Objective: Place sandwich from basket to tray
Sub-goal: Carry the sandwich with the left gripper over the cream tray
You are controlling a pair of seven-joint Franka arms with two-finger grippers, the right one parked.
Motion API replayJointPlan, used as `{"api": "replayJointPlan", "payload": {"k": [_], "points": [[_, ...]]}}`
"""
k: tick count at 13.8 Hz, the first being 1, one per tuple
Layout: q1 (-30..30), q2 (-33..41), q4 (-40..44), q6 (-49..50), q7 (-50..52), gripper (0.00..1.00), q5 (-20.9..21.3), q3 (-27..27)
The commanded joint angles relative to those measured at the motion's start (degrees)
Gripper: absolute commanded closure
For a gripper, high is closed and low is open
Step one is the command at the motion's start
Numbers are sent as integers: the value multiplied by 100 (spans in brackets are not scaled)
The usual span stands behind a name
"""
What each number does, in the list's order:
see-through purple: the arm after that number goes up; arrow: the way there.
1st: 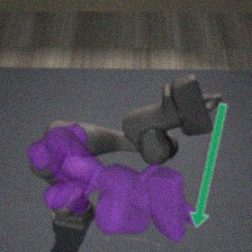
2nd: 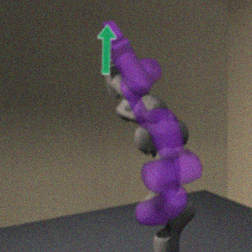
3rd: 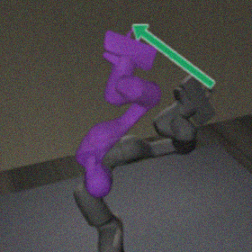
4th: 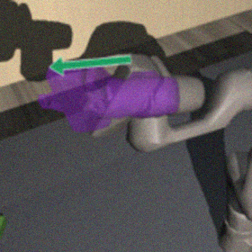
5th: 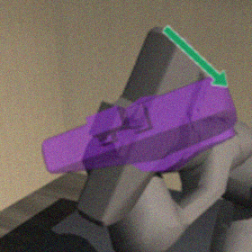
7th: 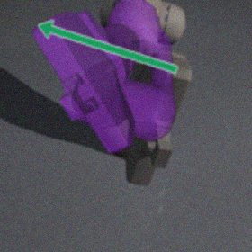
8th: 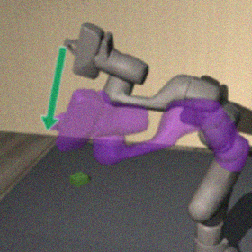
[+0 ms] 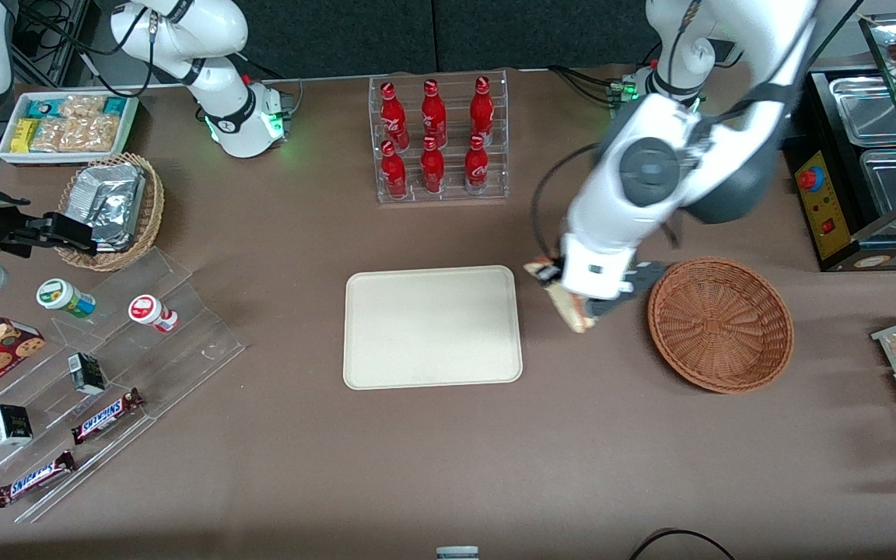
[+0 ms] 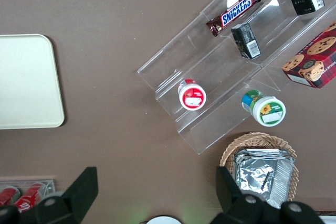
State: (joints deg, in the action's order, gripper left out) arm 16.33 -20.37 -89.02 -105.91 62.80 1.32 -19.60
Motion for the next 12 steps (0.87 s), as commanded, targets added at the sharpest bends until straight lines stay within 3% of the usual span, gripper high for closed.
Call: {"api": "replayJointPlan", "payload": {"k": [1,4,8,10,12], "points": [[527,-1037,1261,167,-22,92,465,53],[958,-1758,1904,106,-381,91,939,53],[1337,-2497,2274,-341,-742,92,993,71],[1636,-2814,2336,-588,-770,91,1343,88],[1654,-3095,2327,-772,-901,91,1389,88]]}}
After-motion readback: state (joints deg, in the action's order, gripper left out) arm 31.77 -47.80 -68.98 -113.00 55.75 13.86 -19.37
